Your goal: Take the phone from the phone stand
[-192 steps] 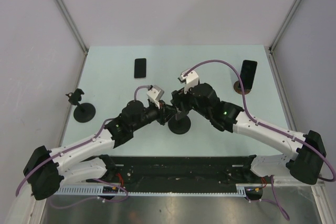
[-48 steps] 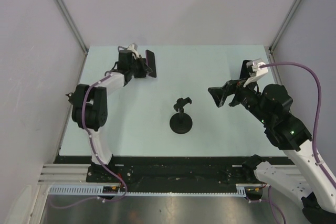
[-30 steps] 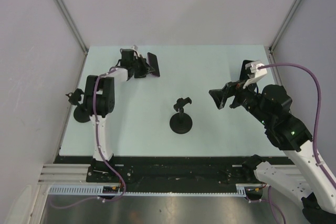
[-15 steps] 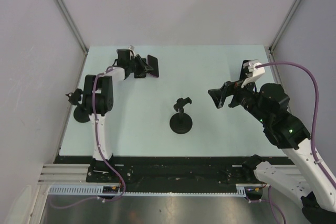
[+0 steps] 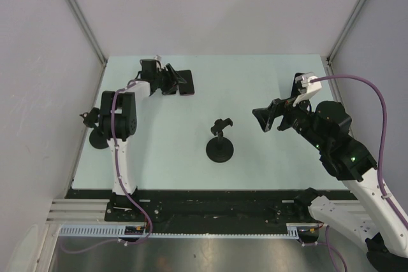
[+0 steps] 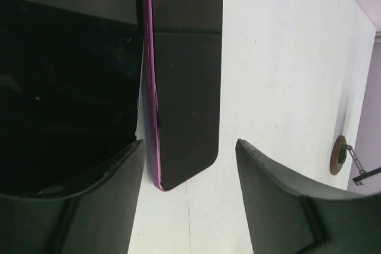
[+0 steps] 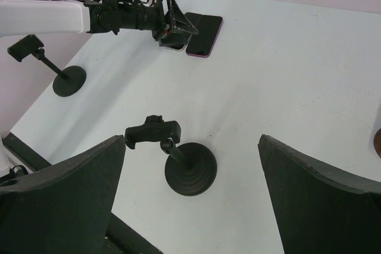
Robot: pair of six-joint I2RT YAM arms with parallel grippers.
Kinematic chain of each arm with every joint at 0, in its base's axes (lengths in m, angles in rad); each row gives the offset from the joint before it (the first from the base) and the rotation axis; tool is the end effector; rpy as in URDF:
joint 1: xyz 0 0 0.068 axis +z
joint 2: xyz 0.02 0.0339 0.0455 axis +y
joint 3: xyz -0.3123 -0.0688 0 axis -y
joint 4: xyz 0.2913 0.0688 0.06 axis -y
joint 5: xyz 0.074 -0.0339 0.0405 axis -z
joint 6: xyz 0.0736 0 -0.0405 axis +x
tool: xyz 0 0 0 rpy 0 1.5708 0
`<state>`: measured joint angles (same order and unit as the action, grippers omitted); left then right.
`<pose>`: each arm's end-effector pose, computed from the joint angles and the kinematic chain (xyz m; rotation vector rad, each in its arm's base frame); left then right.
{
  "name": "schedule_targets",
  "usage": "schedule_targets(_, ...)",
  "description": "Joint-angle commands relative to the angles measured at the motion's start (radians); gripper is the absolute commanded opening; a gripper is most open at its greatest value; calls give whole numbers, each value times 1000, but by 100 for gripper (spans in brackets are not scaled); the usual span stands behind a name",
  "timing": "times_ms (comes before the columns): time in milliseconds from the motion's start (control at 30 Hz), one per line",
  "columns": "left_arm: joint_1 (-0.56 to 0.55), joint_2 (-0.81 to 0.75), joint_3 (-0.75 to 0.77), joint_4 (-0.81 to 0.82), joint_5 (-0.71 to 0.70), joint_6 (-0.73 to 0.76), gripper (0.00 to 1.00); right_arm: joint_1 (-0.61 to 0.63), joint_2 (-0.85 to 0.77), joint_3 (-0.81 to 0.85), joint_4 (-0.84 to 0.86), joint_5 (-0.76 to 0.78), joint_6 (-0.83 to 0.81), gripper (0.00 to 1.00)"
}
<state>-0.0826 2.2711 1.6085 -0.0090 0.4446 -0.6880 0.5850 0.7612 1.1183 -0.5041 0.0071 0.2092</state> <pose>0.5931 -0.0809 0.1330 -0.4483 2.2810 -0.9032 0.1602 0.1055 0.4653 -0.3221 1.7228 0.5791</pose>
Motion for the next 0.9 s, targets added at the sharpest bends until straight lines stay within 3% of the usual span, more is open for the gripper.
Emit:
schedule_targets(0,3,-117,25,-25,-56,59,70,-4,-2,5,21,-24,7,100)
schedule_targets(133,-9,-185,-15,-29,-87,90,85,-4,3,5,21,-27,9,100)
schedule_targets(333,-86,-274,-81,-31,-129,156,100,-4,13,5,21,-36,15,100)
schedule_targets(567,-198,-223,-47,-37,-156,225,100,-5,20,5,26,-48,19,100)
schedule_targets(867,-238,-93,22,-52,-156,223,100,-5,0,5,7,-29,25,100)
